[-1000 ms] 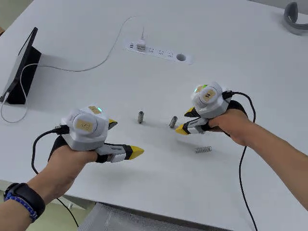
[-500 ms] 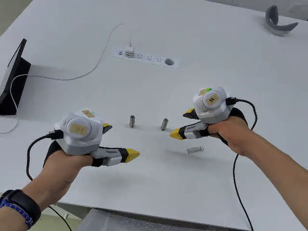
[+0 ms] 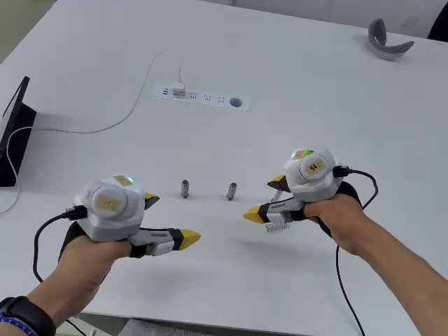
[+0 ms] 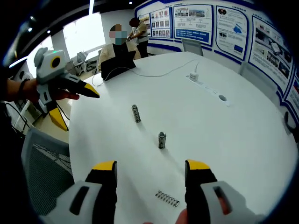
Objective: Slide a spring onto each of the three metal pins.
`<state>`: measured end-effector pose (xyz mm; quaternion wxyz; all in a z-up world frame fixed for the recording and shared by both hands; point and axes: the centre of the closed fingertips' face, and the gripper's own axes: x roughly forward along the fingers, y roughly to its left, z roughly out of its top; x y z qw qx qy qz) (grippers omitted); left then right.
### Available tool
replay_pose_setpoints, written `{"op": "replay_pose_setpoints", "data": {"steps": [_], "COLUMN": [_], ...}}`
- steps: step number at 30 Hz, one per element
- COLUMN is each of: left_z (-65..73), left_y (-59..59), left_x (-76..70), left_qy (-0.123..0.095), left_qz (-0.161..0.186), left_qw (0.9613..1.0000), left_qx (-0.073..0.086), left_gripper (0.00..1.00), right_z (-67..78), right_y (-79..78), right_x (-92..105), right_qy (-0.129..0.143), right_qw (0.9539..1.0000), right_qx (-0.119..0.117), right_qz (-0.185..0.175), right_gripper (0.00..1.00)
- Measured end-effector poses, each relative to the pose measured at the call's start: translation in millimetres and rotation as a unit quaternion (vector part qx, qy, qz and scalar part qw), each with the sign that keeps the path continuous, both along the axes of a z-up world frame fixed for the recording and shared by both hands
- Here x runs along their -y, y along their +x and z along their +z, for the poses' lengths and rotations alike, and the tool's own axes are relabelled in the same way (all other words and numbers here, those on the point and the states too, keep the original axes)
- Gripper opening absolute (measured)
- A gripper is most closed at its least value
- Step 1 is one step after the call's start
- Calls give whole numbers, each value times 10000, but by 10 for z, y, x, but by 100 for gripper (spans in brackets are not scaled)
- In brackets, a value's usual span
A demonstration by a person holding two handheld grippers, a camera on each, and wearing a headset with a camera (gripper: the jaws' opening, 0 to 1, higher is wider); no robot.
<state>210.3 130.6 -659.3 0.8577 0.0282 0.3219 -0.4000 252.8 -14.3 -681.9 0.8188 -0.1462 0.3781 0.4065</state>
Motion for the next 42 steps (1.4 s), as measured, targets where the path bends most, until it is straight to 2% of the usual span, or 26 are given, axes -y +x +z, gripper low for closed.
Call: {"op": "replay_pose_setpoints", "data": {"steps": [11, 18, 28, 42], "left_z": [6, 3, -12, -7], "left_y": [-41, -60, -61, -12], "left_x": [54, 106, 167, 283], "left_qy": [-32, -54, -10, 11], "left_qz": [-28, -44, -132, -174], "left_qw": [10000, 10000, 9999, 9998], "left_qx": [-16, -49, -62, -56], "left_gripper": [73, 73, 73, 73], "right_z": [-3, -11, -46, 37], "right_y": [-139, -206, -328, -423], "right_x": [117, 194, 331, 649], "right_qy": [178, 432, 528, 577], "right_qw": [9992, 9969, 9945, 9904], "right_qx": [74, 82, 116, 258], "right_qz": [-354, -648, -898, -1227], "right_gripper": [62, 63, 67, 74]}}
